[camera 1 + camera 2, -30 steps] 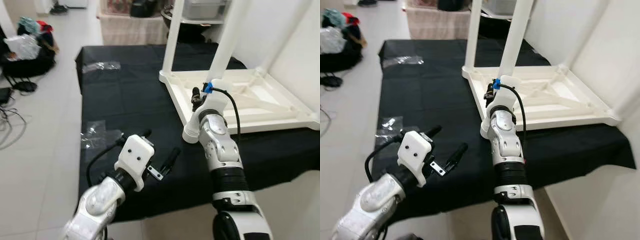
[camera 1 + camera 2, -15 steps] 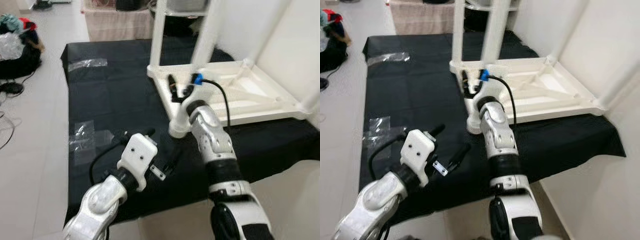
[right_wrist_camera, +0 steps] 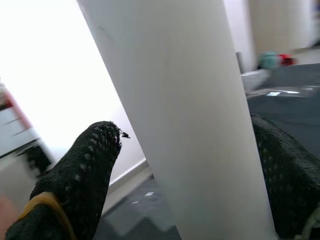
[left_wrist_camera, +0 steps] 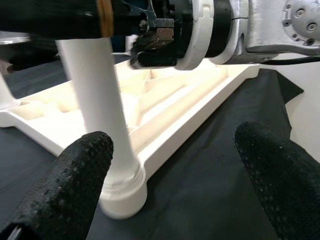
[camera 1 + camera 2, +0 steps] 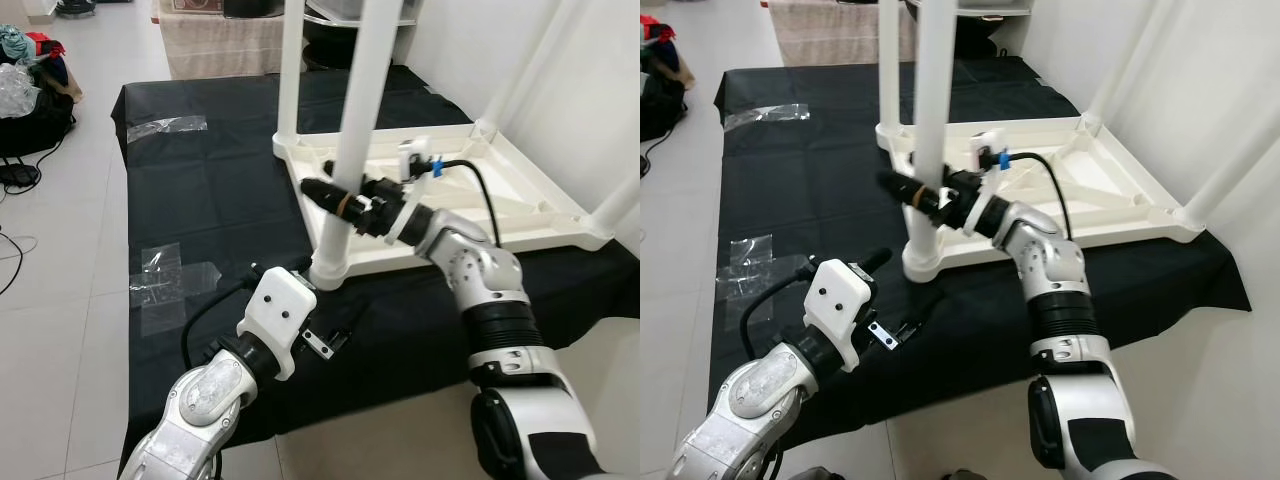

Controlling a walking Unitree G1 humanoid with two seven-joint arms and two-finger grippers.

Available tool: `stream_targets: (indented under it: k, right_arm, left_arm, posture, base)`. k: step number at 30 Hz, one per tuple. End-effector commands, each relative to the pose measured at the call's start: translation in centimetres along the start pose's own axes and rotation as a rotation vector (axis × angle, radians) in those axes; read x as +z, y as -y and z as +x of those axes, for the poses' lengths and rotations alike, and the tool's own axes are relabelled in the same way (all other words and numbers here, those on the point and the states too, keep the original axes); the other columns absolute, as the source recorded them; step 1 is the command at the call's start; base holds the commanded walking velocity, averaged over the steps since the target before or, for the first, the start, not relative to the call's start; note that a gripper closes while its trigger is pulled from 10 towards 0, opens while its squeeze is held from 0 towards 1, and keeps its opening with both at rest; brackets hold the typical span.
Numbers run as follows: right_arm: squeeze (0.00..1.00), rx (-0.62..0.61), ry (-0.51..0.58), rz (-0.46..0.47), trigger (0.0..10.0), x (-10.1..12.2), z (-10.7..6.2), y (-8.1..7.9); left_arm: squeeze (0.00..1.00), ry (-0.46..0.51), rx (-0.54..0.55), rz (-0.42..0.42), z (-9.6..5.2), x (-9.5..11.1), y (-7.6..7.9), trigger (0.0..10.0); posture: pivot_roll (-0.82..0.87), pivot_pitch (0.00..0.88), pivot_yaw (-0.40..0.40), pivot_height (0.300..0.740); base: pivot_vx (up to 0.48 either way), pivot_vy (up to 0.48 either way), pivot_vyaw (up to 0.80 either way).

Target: Building children table

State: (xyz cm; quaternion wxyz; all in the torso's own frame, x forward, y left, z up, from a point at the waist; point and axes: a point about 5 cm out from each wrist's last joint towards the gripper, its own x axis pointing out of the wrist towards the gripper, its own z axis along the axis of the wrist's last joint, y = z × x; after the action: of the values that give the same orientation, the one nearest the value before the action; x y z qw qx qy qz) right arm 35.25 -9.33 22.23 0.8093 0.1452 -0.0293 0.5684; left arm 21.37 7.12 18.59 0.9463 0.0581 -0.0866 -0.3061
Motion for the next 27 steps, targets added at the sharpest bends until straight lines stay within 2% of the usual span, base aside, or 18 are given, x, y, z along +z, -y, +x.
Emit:
stream_targets:
  k: [1, 3, 4, 5, 6, 8, 12, 13, 14, 15, 16, 17, 18, 20, 21, 23, 24, 27]
  right_arm:
    - [0.00, 0.066, -0.051, -0.015, 10.0, -0.6, 1.5, -0.7]
    - [0.00, 0.066, -0.051, -0.015, 10.0, -0.6, 1.5, -0.7]
    - [0.00, 0.061, -0.061, -0.022, 7.8, -0.8, 1.6, -0.7]
    - [0.00, 0.000, -0.099, -0.072, 0.4, -1.4, 1.8, -0.3]
    - [0.00, 0.000, -0.099, -0.072, 0.4, -1.4, 1.8, -0.3]
    - [0.00, -0.178, -0.112, -0.170, 0.0, -1.8, 2.2, 1.0]
    - [0.00, -0.231, -0.108, -0.190, 0.0, -1.8, 2.2, 1.5]
    - [0.00, -0.347, -0.075, -0.202, 0.0, -1.5, 1.7, 2.3]
    - [0.00, -0.545, -0.024, -0.198, 0.0, -1.0, 1.0, 3.3]
    - [0.00, -0.676, 0.009, -0.190, 0.0, -0.6, 0.3, 3.8]
    - [0.00, -0.676, 0.009, -0.190, 0.0, -0.6, 0.3, 3.8]
    - [0.00, -0.822, 0.039, -0.206, 0.0, -0.2, -0.6, 4.2]
    - [0.00, -0.822, 0.039, -0.206, 0.0, -0.2, -0.6, 4.2]
    - [0.00, -1.116, 0.094, -0.226, 0.0, 0.2, -2.6, 4.3]
    - [0.00, -1.116, 0.094, -0.226, 0.0, 0.2, -2.6, 4.3]
    - [0.00, -1.336, 0.137, -0.238, 0.0, 0.0, -3.9, 3.7]
    - [0.00, -1.336, 0.137, -0.238, 0.0, 0.0, -3.9, 3.7]
    - [0.00, -1.466, 0.124, -0.219, 0.0, -0.9, -4.3, 2.6]
  left_arm:
    - [0.00, 0.008, -0.012, -0.006, 0.0, 0.2, 0.4, 10.0]
    - [0.00, 0.008, -0.012, -0.006, 0.0, 0.2, 0.4, 10.0]
    - [0.00, 0.008, -0.013, -0.006, 0.0, 0.2, 0.4, 10.0]
    - [0.00, 0.007, -0.015, -0.001, 0.0, 0.2, 0.4, 10.0]
    - [0.00, 0.007, -0.015, -0.001, 0.0, 0.2, 0.4, 10.0]
    - [0.00, 0.007, -0.020, 0.001, 0.0, 0.2, 0.5, 10.0]
    - [0.00, 0.007, -0.021, 0.001, 0.0, 0.2, 0.6, 10.0]
    - [0.00, 0.006, -0.015, -0.001, -0.1, 0.2, 0.5, 10.0]
    - [0.00, 0.004, -0.010, -0.002, -0.1, 0.1, 0.5, 10.0]
    - [0.00, 0.002, -0.006, -0.002, -0.2, 0.1, 0.4, 10.0]
    - [0.00, 0.002, -0.006, -0.002, -0.2, 0.1, 0.4, 10.0]
    - [0.00, 0.000, -0.005, -0.002, -0.2, 0.0, 0.4, 10.0]
    - [0.00, 0.000, -0.005, -0.002, -0.2, 0.0, 0.4, 10.0]
    - [0.00, -0.002, -0.012, 0.010, -0.2, 0.0, 0.4, 10.0]
    - [0.00, -0.002, -0.012, 0.010, -0.2, 0.0, 0.4, 10.0]
    - [0.00, -0.002, -0.012, 0.011, -0.2, -0.1, 0.3, 10.0]
    - [0.00, -0.002, -0.012, 0.011, -0.2, -0.1, 0.3, 10.0]
    - [0.00, -0.001, -0.012, 0.013, -0.2, -0.1, 0.3, 10.0]
  posture:
    - [0.09, 0.075, -0.109, 0.740]
    - [0.09, 0.075, -0.109, 0.740]
    - [0.09, 0.075, -0.109, 0.740]
    - [0.08, 0.074, -0.106, 0.740]
    - [0.08, 0.074, -0.106, 0.740]
    - [0.08, 0.073, -0.110, 0.740]
    - [0.08, 0.074, -0.112, 0.740]
    - [0.08, 0.073, -0.112, 0.740]
    - [0.08, 0.072, -0.114, 0.740]
    - [0.08, 0.072, -0.114, 0.740]
    - [0.08, 0.072, -0.114, 0.740]
    - [0.08, 0.067, -0.115, 0.740]
    - [0.08, 0.067, -0.115, 0.740]
    - [0.09, 0.058, -0.118, 0.740]
    - [0.09, 0.058, -0.118, 0.740]
    - [0.09, 0.058, -0.118, 0.740]
    - [0.09, 0.058, -0.118, 0.740]
    - [0.08, 0.053, -0.116, 0.740]
  base:
    - [0.000, 0.000, 0.00]
    - [0.000, 0.000, 0.00]
    - [0.000, 0.000, 0.00]
    - [0.000, 0.000, 0.00]
    - [0.000, 0.000, 0.00]
    - [0.000, 0.000, 0.00]
    - [0.000, 0.000, 0.00]
    - [0.000, 0.000, 0.00]
    - [0.000, 0.000, 0.00]
    - [0.000, 0.000, 0.00]
    - [0.000, 0.000, 0.00]
    - [0.000, 0.000, 0.00]
    - [0.000, 0.000, 0.00]
    - [0.000, 0.000, 0.00]
    - [0.000, 0.000, 0.00]
    - [0.000, 0.000, 0.00]
    - [0.000, 0.000, 0.00]
    - [0.000, 0.000, 0.00]
